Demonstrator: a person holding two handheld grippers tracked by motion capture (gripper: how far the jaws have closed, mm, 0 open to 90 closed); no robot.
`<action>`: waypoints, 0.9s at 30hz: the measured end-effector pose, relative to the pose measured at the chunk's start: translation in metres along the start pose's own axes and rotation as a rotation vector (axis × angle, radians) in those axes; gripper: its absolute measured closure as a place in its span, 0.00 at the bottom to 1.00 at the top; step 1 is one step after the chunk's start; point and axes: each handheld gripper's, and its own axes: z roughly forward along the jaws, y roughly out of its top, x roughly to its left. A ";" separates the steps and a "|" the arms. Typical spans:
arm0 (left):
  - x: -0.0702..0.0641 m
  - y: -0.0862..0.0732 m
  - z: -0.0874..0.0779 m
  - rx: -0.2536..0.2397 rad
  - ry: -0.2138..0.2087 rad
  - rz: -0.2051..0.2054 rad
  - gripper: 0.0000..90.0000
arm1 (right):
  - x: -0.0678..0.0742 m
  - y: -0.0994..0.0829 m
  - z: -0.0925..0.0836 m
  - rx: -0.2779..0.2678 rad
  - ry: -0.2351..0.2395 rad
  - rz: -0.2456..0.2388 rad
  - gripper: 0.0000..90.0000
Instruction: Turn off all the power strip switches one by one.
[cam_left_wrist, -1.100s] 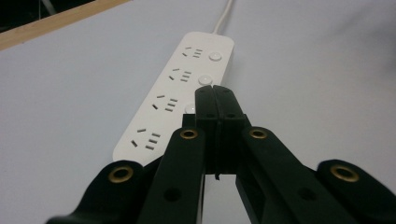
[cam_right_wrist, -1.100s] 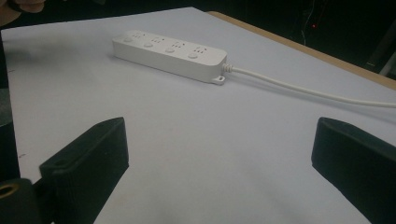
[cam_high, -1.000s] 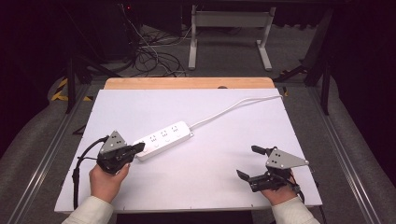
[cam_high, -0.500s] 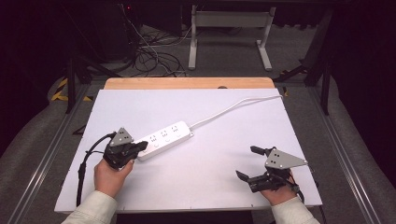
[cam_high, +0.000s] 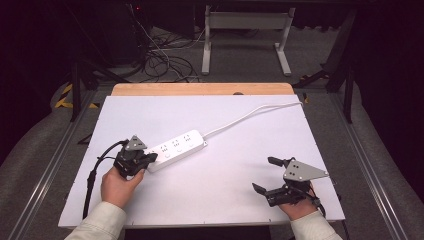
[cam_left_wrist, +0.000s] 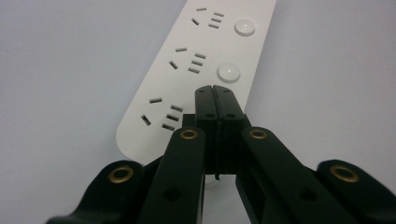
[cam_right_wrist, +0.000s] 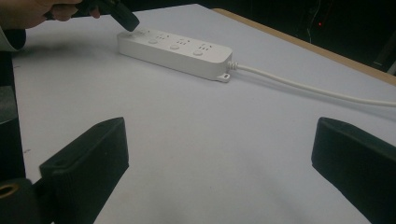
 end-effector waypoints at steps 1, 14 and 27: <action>-0.001 0.000 0.001 0.005 -0.004 -0.004 1.00 | 0.000 0.000 0.000 0.001 0.001 0.001 0.05; -0.002 0.000 0.004 0.037 0.011 0.007 1.00 | 0.000 0.000 0.000 0.002 0.001 -0.003 0.05; -0.005 -0.002 0.007 0.028 0.031 0.009 1.00 | 0.001 0.000 -0.001 -0.002 0.001 -0.006 0.05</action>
